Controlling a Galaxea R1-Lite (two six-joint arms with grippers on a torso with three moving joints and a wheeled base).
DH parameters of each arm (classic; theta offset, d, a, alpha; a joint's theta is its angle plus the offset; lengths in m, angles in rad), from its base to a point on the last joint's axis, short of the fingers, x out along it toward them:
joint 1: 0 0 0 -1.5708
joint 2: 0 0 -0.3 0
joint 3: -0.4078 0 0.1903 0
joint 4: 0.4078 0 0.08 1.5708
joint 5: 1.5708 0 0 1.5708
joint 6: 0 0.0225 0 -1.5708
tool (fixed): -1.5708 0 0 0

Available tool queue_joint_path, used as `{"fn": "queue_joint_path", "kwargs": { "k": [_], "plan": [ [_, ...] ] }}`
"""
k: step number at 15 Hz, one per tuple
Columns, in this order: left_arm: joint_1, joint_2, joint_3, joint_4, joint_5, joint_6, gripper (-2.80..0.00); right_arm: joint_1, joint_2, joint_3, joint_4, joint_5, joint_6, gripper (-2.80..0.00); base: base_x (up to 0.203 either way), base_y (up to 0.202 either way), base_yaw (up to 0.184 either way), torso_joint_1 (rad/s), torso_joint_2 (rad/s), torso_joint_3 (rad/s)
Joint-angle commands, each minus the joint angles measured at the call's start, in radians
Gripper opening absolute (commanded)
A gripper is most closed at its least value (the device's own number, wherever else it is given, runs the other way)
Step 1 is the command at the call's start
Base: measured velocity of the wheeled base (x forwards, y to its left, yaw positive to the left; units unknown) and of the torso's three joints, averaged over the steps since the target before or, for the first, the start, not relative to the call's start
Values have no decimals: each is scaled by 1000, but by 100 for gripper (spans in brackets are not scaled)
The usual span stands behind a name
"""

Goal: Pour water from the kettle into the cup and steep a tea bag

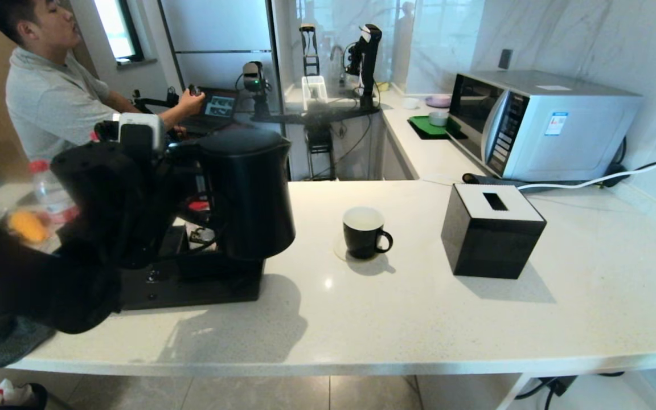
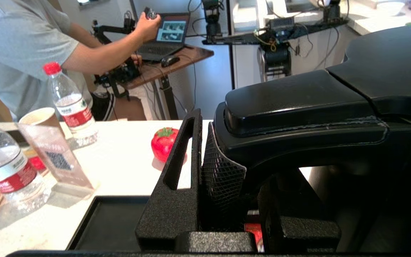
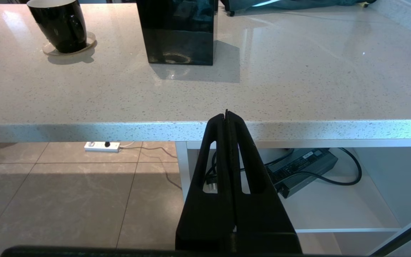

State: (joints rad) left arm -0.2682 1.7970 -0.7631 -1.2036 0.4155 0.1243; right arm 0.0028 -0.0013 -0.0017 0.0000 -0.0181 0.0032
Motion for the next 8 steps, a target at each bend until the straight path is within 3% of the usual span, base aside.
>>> {"fn": "queue_joint_path", "kwargs": {
  "k": [1, 8],
  "plan": [
    [-9, 32, -25, 7, 3, 13, -280, 0, 1, 0, 0, 0, 0, -280, 0, 0, 0, 0, 0, 0],
    [-79, 87, -139, 129, 31, 23, -280, 0, 1, 0, 0, 0, 0, -280, 0, 0, 0, 0, 0, 0]
  ]
}}
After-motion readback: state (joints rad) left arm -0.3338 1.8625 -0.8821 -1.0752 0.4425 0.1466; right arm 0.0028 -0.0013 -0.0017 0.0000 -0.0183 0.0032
